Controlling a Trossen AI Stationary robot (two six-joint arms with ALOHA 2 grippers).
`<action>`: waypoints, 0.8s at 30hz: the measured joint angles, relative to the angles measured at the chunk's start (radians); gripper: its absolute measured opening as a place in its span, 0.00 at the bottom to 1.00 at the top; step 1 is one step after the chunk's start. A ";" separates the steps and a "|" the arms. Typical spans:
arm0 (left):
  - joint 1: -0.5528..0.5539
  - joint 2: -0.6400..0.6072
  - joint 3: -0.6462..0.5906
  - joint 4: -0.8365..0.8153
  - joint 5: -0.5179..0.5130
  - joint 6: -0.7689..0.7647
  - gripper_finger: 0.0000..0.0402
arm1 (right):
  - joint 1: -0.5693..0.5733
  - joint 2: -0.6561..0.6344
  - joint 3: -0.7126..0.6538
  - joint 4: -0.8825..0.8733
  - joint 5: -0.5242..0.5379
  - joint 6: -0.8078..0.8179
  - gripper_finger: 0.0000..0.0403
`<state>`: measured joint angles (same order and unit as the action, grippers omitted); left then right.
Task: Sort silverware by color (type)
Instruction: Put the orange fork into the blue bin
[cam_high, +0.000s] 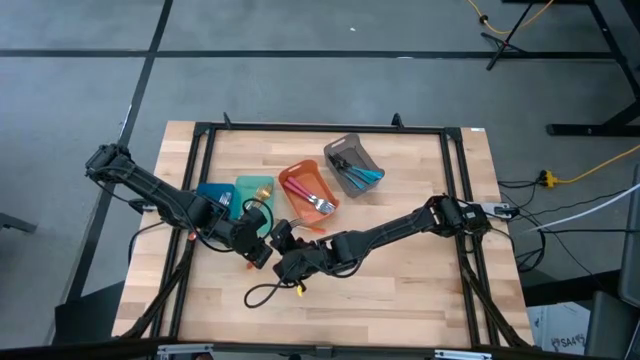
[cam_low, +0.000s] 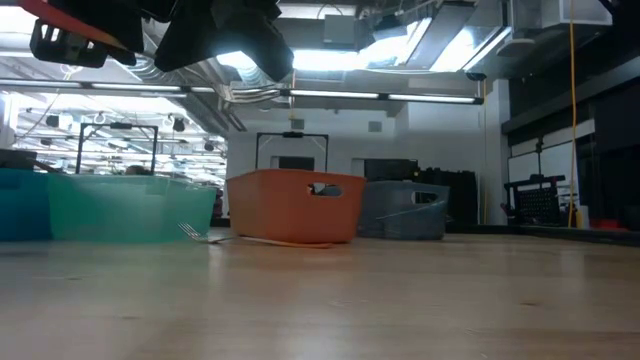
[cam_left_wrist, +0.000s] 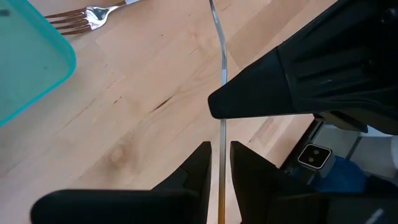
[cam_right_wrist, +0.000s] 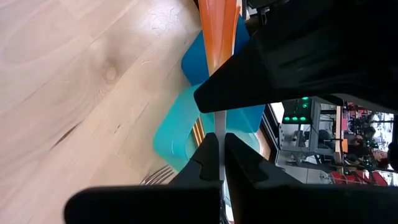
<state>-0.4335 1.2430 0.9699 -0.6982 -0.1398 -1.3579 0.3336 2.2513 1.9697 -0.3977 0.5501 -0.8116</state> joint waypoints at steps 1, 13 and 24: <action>0.000 0.000 0.000 0.000 0.000 0.000 0.13 | 0.000 0.000 0.000 0.000 0.000 0.000 0.00; 0.000 0.000 0.000 0.002 0.000 0.000 0.02 | 0.000 0.000 0.000 -0.001 0.000 0.000 0.00; 0.000 0.000 0.000 0.001 -0.008 0.003 0.01 | 0.000 0.001 0.000 -0.002 0.000 -0.001 0.01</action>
<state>-0.4335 1.2430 0.9699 -0.6968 -0.1474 -1.3544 0.3332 2.2520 1.9697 -0.3994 0.5503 -0.8127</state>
